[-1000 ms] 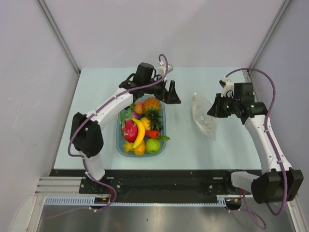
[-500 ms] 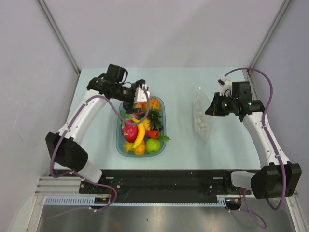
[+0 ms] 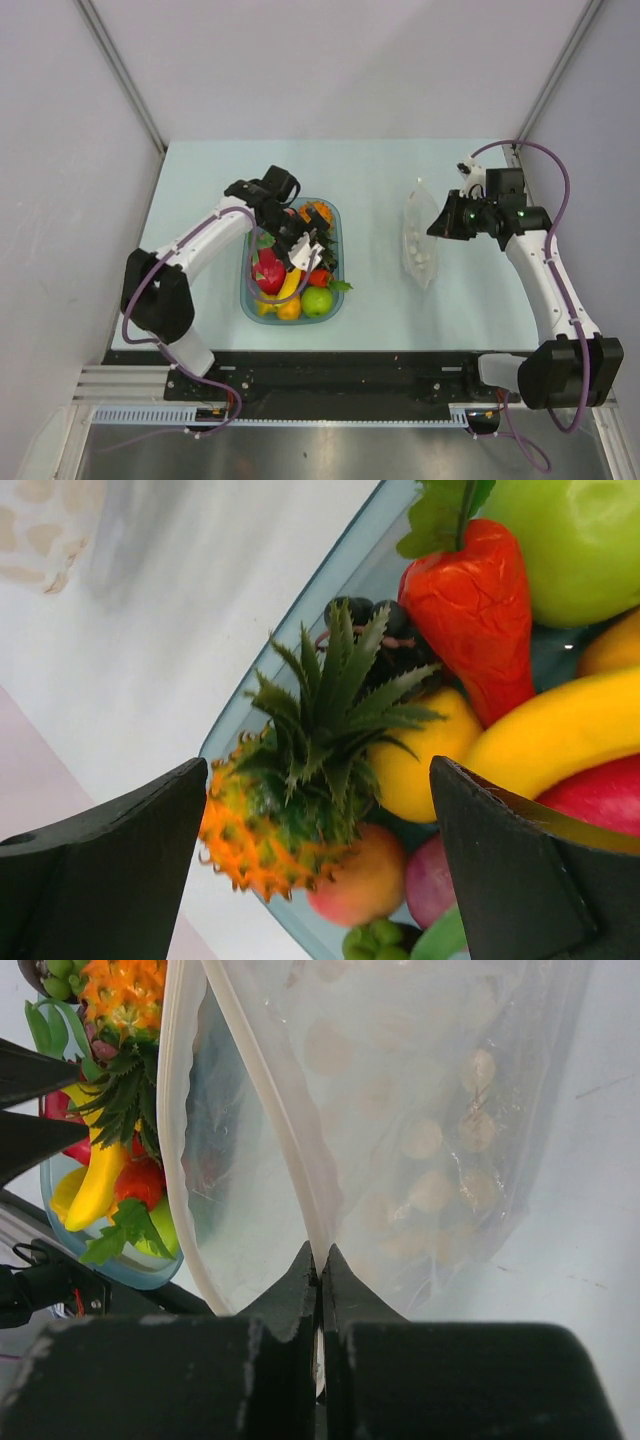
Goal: Place the food in the zip-top bag and seal the zipper
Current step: Pick up the fake fruit from the bin, then place the fake fruit in the zipper food storage bag, then adjust the zipper food storage bag at the center of the board, then pick up the fake fruit from the bin.
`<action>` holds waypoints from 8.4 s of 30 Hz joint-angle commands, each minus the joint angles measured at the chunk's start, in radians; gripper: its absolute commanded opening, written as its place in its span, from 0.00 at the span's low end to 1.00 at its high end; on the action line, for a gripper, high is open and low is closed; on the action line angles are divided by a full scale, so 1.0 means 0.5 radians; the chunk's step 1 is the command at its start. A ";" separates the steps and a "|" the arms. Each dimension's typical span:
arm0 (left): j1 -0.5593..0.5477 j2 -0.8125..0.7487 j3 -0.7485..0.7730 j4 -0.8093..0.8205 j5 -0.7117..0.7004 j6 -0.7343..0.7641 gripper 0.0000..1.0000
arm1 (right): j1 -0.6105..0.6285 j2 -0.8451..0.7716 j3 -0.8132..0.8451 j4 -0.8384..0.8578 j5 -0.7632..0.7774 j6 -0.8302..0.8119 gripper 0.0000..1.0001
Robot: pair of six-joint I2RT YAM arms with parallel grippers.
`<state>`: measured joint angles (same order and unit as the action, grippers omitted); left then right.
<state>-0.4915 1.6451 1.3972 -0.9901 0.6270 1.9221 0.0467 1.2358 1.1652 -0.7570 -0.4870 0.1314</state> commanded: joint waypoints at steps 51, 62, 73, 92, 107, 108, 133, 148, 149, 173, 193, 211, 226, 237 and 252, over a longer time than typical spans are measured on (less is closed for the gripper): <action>0.112 -0.363 0.740 1.307 0.433 -2.939 0.00 | 0.075 0.118 -0.428 1.378 -0.664 1.393 0.00; -0.161 -0.385 0.329 2.458 0.237 -5.002 0.00 | 0.195 0.250 -0.416 1.401 -0.407 1.397 0.00; -0.349 -0.106 -0.011 2.928 -0.100 -5.250 0.00 | 0.174 0.237 -0.419 1.318 -0.404 1.345 0.00; -0.575 -0.035 0.092 2.171 -1.208 -4.203 0.00 | 0.127 0.210 -0.480 1.400 -0.511 1.378 0.00; -0.643 0.314 0.264 1.508 -1.906 -5.062 0.00 | 0.063 0.182 -0.533 1.450 -0.634 1.474 0.00; -0.643 0.330 0.337 1.468 -1.923 -5.062 0.00 | 0.057 0.179 -0.542 1.456 -0.634 1.477 0.00; -0.843 0.415 0.421 1.336 -1.125 -4.197 0.00 | -0.008 0.161 -0.478 1.796 -0.864 1.520 0.00; -0.529 0.373 0.719 1.146 -0.730 -4.989 0.41 | 0.039 -0.079 -0.536 1.391 -0.916 1.194 0.00; -0.529 0.330 0.676 1.176 -0.684 -4.955 0.46 | 0.020 -0.069 -0.533 1.410 -0.913 1.197 0.00; -0.312 0.155 0.050 1.038 -0.570 -4.682 0.61 | -0.020 -0.005 -0.465 1.462 -0.944 1.247 0.00; -0.441 0.081 0.764 0.563 -0.233 -4.314 0.00 | 0.035 -0.134 0.002 0.078 -0.340 0.379 0.00; -0.042 -0.075 0.403 0.857 -0.373 -4.348 0.74 | 0.072 0.075 0.023 0.201 -0.404 0.388 0.00; 0.646 -0.143 -0.012 0.741 -0.849 -3.976 0.72 | 0.164 0.207 0.182 0.176 -0.364 0.308 0.00; 0.529 0.241 0.154 0.885 -0.968 -4.163 0.72 | 0.167 0.240 0.228 0.164 -0.309 0.243 0.00; 0.388 0.539 0.188 0.827 -1.336 -4.412 0.75 | 0.167 0.185 0.244 0.118 -0.299 0.176 0.00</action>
<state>-0.2863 1.9259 1.4937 -0.5926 0.0402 -0.2417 0.1272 1.3594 1.2518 -0.7002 -0.6411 0.2386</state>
